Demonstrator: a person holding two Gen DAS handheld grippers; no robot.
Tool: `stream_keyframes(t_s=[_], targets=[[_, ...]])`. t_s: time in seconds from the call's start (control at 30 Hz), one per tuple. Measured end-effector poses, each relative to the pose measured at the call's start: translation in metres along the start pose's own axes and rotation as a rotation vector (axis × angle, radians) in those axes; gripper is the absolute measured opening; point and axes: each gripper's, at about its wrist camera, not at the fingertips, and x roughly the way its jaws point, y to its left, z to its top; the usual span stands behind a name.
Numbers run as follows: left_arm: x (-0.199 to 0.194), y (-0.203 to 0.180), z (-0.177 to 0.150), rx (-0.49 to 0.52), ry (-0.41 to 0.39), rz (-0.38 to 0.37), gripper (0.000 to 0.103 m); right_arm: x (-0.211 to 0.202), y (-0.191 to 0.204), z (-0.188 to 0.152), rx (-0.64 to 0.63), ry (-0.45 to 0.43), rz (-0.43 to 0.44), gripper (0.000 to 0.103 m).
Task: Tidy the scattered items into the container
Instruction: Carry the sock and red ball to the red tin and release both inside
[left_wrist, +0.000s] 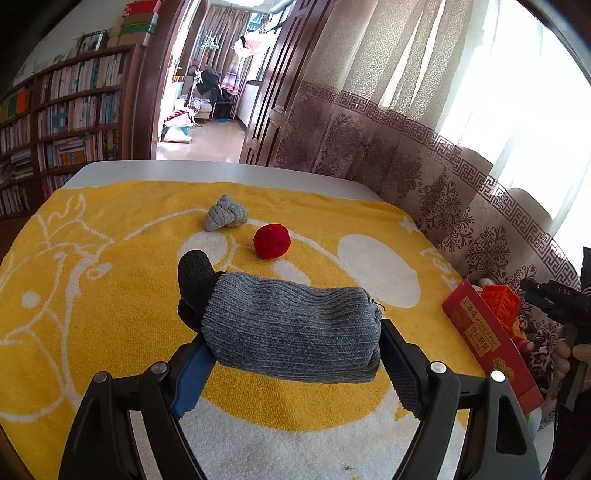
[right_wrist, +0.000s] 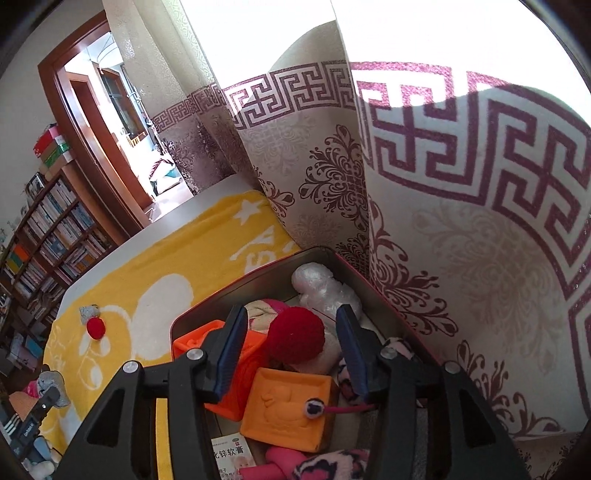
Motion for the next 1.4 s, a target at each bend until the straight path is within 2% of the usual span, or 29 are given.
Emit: stream_keyframes(t_s=[0.47,0.53,0.8,0.9,0.97,1.1,1.4], targets=[[0.013,-0.109,-0.006,0.172,0.076,-0.149,0.085,-0.071,0.005,-0.032,-0.081,-0.186,0.012,0.065],[0.017,-0.127,-0.008,0.2,0.093,-0.174,0.085,-0.074,-0.001,-0.034,-0.065,-0.204,0.022,0.07],[0.026,-0.208,-0.007,0.311,0.14,-0.292,0.085,-0.088,-0.032,-0.039,0.025,-0.273,0.04,0.07],[0.03,-0.238,-0.005,0.343,0.151,-0.337,0.085,-0.096,-0.044,-0.043,0.069,-0.318,0.009,0.07],[0.036,-0.255,-0.006,0.353,0.165,-0.366,0.085,-0.101,-0.048,-0.048,0.087,-0.355,-0.044,0.07],[0.052,-0.281,-0.01,0.359,0.206,-0.418,0.085,-0.107,-0.044,-0.054,0.058,-0.401,-0.095,0.07],[0.079,-0.309,-0.013,0.376,0.234,-0.462,0.085,-0.106,-0.046,-0.06,0.075,-0.399,-0.087,0.07]])
